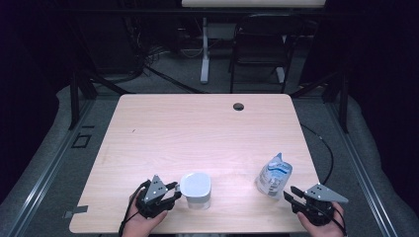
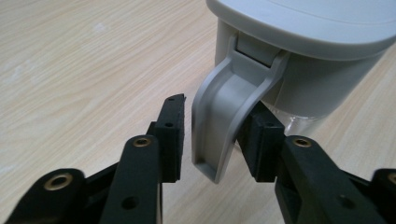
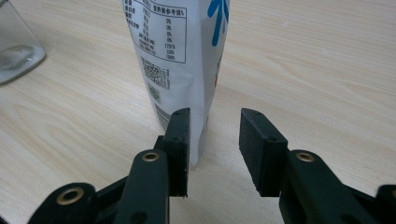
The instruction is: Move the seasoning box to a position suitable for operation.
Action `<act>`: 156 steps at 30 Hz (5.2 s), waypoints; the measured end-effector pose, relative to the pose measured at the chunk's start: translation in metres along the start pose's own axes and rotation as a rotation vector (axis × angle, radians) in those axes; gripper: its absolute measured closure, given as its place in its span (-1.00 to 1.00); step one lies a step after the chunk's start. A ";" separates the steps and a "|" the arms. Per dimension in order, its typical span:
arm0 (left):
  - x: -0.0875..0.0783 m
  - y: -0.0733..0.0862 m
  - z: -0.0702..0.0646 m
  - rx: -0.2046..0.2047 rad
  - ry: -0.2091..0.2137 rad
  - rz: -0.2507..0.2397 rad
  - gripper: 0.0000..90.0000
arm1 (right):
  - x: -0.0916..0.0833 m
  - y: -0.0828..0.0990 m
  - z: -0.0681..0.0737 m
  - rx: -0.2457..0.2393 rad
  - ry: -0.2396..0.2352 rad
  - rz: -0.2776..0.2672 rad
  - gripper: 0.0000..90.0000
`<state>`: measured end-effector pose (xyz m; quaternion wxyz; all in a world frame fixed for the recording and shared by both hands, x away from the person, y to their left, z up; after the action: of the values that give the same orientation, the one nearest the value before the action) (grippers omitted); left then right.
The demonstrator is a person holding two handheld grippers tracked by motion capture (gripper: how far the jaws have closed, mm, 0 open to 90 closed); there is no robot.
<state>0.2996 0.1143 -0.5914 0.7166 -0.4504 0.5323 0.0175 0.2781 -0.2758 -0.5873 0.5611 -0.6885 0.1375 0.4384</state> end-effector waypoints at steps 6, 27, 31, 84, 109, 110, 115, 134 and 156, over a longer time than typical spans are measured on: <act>-0.019 0.004 -0.001 -0.027 0.037 -0.003 0.30 | -0.012 -0.002 0.003 -0.035 0.016 -0.005 0.43; -0.053 -0.012 0.003 -0.087 0.063 -0.070 0.42 | -0.041 -0.033 0.051 -0.144 -0.081 -0.054 0.50; -0.053 -0.015 0.001 -0.077 0.062 -0.075 0.44 | -0.038 -0.036 0.058 -0.152 -0.083 -0.061 0.49; -0.037 -0.050 -0.006 0.004 0.097 -0.009 1.00 | 0.019 -0.139 0.154 -0.331 -0.253 -0.050 0.76; -0.037 -0.048 -0.006 -0.016 0.107 -0.031 1.00 | 0.045 -0.101 0.173 -0.398 -0.281 0.030 1.00; -0.037 -0.048 -0.006 -0.016 0.107 -0.031 1.00 | 0.045 -0.101 0.173 -0.398 -0.281 0.030 1.00; -0.038 -0.047 -0.006 -0.020 0.111 -0.039 1.00 | 0.048 -0.097 0.176 -0.411 -0.284 0.036 1.00; -0.037 -0.046 -0.007 -0.027 0.122 -0.050 1.00 | 0.049 -0.095 0.182 -0.421 -0.301 0.036 1.00; -0.038 -0.045 -0.006 -0.037 0.127 -0.063 1.00 | 0.047 -0.097 0.182 -0.412 -0.308 0.025 1.00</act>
<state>0.3012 0.1007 -0.5342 0.6733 -0.4802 0.5617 -0.0238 0.2893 -0.0664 -0.5571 0.4179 -0.7118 -0.0334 0.5636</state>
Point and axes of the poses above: each handheld gripper's, and its own axes: x roughly forward along the jaws, y roughly out of its underside, z roughly to its left, the point moved 8 cm from there along x, roughly forward along the jaws, and after that the axes turned 15 degrees about z, right-handed, at the moved point
